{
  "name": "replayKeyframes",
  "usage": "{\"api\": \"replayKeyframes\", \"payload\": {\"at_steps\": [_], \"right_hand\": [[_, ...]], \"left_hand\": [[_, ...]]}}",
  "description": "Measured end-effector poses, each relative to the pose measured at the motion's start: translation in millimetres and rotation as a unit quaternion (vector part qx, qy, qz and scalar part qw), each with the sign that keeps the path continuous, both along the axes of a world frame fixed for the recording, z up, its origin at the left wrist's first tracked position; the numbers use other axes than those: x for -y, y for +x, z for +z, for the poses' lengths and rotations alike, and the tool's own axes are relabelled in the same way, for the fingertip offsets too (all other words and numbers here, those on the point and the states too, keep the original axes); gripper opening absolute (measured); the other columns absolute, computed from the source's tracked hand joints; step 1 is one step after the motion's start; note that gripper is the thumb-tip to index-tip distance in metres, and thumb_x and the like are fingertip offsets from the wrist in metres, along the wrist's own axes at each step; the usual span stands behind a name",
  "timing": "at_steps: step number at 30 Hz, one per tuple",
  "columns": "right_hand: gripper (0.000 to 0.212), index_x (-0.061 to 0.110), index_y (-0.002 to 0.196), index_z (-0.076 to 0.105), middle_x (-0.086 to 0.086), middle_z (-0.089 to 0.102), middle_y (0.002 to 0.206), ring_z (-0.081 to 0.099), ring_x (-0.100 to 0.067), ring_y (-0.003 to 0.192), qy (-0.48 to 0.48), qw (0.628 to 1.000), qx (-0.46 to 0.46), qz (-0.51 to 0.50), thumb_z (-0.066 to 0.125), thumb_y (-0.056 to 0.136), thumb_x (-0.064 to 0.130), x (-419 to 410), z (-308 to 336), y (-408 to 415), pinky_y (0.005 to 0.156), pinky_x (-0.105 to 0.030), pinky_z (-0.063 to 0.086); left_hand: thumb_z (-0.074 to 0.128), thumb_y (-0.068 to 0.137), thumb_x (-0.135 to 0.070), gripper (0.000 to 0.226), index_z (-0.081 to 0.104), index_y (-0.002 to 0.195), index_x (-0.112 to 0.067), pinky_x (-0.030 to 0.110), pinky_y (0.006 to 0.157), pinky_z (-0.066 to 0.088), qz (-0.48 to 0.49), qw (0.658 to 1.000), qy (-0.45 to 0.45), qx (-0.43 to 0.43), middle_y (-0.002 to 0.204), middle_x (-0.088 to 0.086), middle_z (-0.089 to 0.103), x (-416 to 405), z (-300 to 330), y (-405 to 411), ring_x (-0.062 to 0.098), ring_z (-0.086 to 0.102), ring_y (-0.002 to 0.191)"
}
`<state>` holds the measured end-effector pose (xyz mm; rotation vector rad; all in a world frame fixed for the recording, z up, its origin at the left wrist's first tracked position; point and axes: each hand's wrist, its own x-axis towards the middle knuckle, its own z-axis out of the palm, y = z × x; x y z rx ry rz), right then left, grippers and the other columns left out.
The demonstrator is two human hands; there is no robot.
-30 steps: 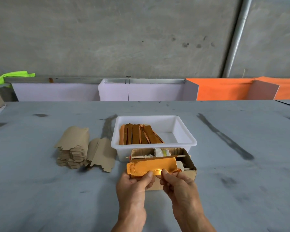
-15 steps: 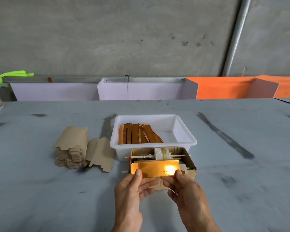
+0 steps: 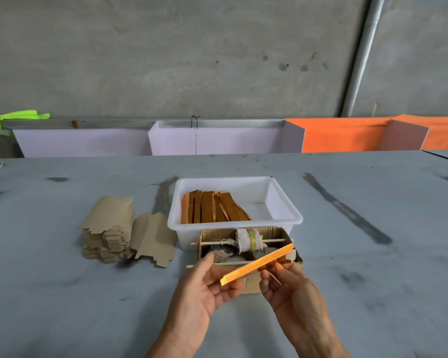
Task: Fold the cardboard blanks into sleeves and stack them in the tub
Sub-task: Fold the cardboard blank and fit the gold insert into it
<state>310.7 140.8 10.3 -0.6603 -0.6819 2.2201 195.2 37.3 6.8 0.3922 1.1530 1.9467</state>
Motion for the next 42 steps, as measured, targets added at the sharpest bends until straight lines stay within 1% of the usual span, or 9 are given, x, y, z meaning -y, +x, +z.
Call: {"api": "replayKeyframes", "payload": {"at_steps": [5, 9, 13, 18, 24, 33, 36, 40, 42], "right_hand": [[0.016, -0.001, 0.089, 0.063, -0.015, 0.068, 0.079, 0.061, -0.017, 0.059, 0.03, 0.999, 0.008, 0.027, 0.048, 0.086, -0.004, 2.9, -5.3, -0.4, 0.051, -0.023, 0.054], [0.021, 0.001, 0.077, 0.075, -0.018, 0.07, 0.082, 0.065, -0.018, 0.062, 0.061, 0.996, 0.018, 0.058, 0.056, 0.069, 0.003, 9.6, -6.3, 2.1, 0.056, -0.025, 0.057], [0.029, -0.005, 0.077, 0.074, -0.021, 0.071, 0.086, 0.07, -0.024, 0.07, 0.055, 0.995, 0.013, 0.077, 0.047, 0.08, -0.012, 14.6, -12.5, 5.5, 0.064, -0.029, 0.06], [0.022, -0.012, 0.081, 0.072, -0.027, 0.07, 0.091, 0.072, -0.031, 0.078, 0.043, 0.995, -0.005, 0.09, 0.055, 0.066, -0.012, 19.5, -11.9, 6.5, 0.064, -0.032, 0.06], [0.016, -0.009, 0.075, 0.073, -0.026, 0.071, 0.089, 0.072, -0.028, 0.074, 0.059, 0.994, 0.009, 0.091, 0.059, 0.067, -0.007, 21.6, -12.1, 6.0, 0.06, -0.028, 0.059], [0.007, -0.007, 0.066, 0.069, -0.023, 0.068, 0.077, 0.069, -0.024, 0.067, 0.087, 0.991, 0.064, 0.079, 0.065, 0.068, -0.002, 25.1, -17.8, 3.7, 0.059, -0.025, 0.058], [0.008, -0.007, 0.068, 0.066, -0.022, 0.067, 0.072, 0.068, -0.023, 0.061, 0.08, 0.99, 0.087, 0.072, 0.065, 0.069, 0.002, 27.6, -17.7, 2.1, 0.055, -0.025, 0.058], [0.019, 0.002, 0.061, 0.066, -0.015, 0.063, 0.066, 0.059, -0.017, 0.06, 0.112, 0.984, 0.139, 0.025, 0.064, 0.08, 0.004, 31.6, -16.8, -1.7, 0.055, -0.027, 0.054], [0.028, 0.007, 0.057, 0.065, -0.014, 0.063, 0.066, 0.057, -0.017, 0.062, 0.128, 0.978, 0.164, 0.01, 0.063, 0.085, 0.006, 33.2, -15.5, -1.8, 0.059, -0.028, 0.049]], "left_hand": [[0.072, 0.064, -0.004, 0.005, 0.07, 0.059, -0.004, 0.024, 0.051, 0.051, -0.027, 0.991, -0.098, -0.086, 0.064, 0.015, 0.065, -3.6, 6.6, -2.2, 0.018, 0.059, 0.054], [0.072, 0.067, 0.013, 0.017, 0.067, 0.071, -0.003, 0.024, 0.056, 0.05, -0.022, 0.985, -0.127, -0.118, 0.068, 0.014, 0.068, -5.2, 4.0, -0.7, 0.02, 0.063, 0.063], [0.068, 0.07, 0.018, 0.028, 0.065, 0.089, -0.003, 0.021, 0.055, 0.052, 0.004, 0.979, -0.129, -0.159, 0.071, 0.006, 0.072, -5.4, 5.6, 1.1, 0.013, 0.068, 0.066], [0.068, 0.074, 0.014, 0.031, 0.065, 0.094, -0.01, 0.019, 0.055, 0.051, 0.004, 0.966, -0.153, -0.208, 0.071, 0.002, 0.073, -4.6, 8.6, 0.9, 0.011, 0.069, 0.067], [0.073, 0.072, 0.007, 0.024, 0.068, 0.089, -0.01, 0.023, 0.057, 0.051, -0.038, 0.953, -0.159, -0.253, 0.074, 0.007, 0.072, -3.9, 11.4, -1.1, 0.014, 0.068, 0.067], [0.073, 0.072, 0.006, 0.027, 0.067, 0.085, -0.017, 0.018, 0.058, 0.051, -0.043, 0.914, -0.185, -0.358, 0.073, 0.002, 0.071, -4.0, 16.8, 1.4, 0.005, 0.064, 0.062], [0.072, 0.073, 0.005, 0.025, 0.067, 0.084, -0.017, 0.019, 0.06, 0.052, -0.037, 0.909, -0.185, -0.372, 0.072, 0.0, 0.07, -3.9, 16.0, 3.1, 0.003, 0.063, 0.062], [0.074, 0.076, -0.006, 0.017, 0.068, 0.085, -0.019, 0.024, 0.065, 0.056, -0.04, 0.921, -0.177, -0.345, 0.079, 0.001, 0.072, -1.6, 13.5, 6.3, 0.012, 0.068, 0.074], [0.08, 0.07, -0.008, 0.03, 0.066, 0.092, -0.022, 0.021, 0.063, 0.053, -0.057, 0.913, -0.194, -0.356, 0.084, -0.004, 0.073, -1.0, 12.1, 7.4, 0.009, 0.068, 0.077]]}}
